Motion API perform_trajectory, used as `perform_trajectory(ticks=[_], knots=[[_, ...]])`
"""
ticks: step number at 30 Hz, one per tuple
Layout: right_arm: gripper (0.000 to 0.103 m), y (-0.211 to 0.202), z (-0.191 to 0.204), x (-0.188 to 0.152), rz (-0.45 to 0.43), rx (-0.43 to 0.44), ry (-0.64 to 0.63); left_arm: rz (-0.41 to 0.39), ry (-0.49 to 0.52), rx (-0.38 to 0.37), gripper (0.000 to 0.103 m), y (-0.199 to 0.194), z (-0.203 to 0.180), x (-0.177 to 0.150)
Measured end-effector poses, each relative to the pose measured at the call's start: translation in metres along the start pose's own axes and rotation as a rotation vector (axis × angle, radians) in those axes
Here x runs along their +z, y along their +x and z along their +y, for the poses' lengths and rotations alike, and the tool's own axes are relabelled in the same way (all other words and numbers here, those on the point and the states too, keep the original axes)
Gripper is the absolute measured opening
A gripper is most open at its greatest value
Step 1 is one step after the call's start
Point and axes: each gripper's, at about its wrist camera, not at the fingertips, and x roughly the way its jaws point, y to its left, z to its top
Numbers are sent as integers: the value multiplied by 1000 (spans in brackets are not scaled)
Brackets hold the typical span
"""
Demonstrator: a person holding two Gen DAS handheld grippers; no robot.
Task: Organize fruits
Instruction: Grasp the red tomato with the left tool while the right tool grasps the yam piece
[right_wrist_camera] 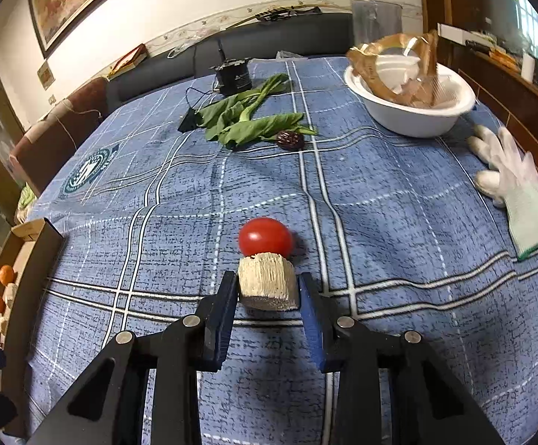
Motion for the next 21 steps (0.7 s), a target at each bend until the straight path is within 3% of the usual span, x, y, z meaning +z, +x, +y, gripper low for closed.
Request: perform_trajectory(ticks=[8, 12, 15, 19, 21], knots=[[36, -29, -37, -19, -7, -94, 67, 64, 83, -30, 74, 43, -34, 31], [36, -35, -50, -25, -28, -142, 70, 98, 92, -72, 74, 76, -52, 51], [36, -36, -57, -24, -41, -122, 85, 108, 83, -134, 73, 99, -64, 67], [36, -34, -55, -23, -43, -119, 71, 126, 54, -198, 61, 124, -74, 86], [36, -32, -55, -21, -39, -116, 75, 130, 41, -238, 61, 134, -81, 93]])
